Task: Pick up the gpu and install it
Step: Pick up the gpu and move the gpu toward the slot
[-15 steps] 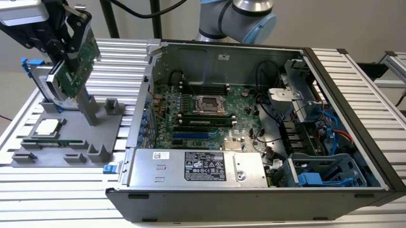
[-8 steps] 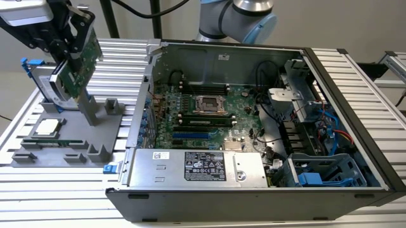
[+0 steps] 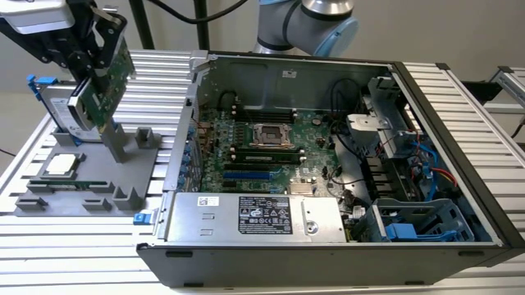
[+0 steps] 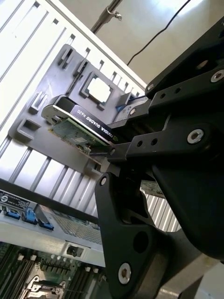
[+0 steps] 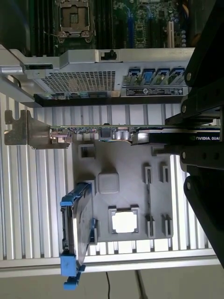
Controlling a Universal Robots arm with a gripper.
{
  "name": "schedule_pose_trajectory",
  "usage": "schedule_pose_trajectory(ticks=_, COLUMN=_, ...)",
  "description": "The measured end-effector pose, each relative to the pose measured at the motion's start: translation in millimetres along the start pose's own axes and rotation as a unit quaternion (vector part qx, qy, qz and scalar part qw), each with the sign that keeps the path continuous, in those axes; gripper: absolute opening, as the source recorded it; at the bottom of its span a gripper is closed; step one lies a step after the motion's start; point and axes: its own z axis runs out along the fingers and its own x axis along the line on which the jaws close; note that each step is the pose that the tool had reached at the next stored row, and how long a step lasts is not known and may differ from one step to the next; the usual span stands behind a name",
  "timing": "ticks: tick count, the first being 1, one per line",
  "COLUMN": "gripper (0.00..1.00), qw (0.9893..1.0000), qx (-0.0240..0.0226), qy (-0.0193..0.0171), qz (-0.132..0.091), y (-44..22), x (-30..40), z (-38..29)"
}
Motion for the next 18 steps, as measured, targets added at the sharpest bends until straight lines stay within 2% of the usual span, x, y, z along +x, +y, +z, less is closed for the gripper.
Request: schedule_pose_trajectory(ticks=18, gripper=0.0, qw=1.0, qx=0.0, qy=0.0, qz=0.0, y=0.8, x=-9.6, z=0.2)
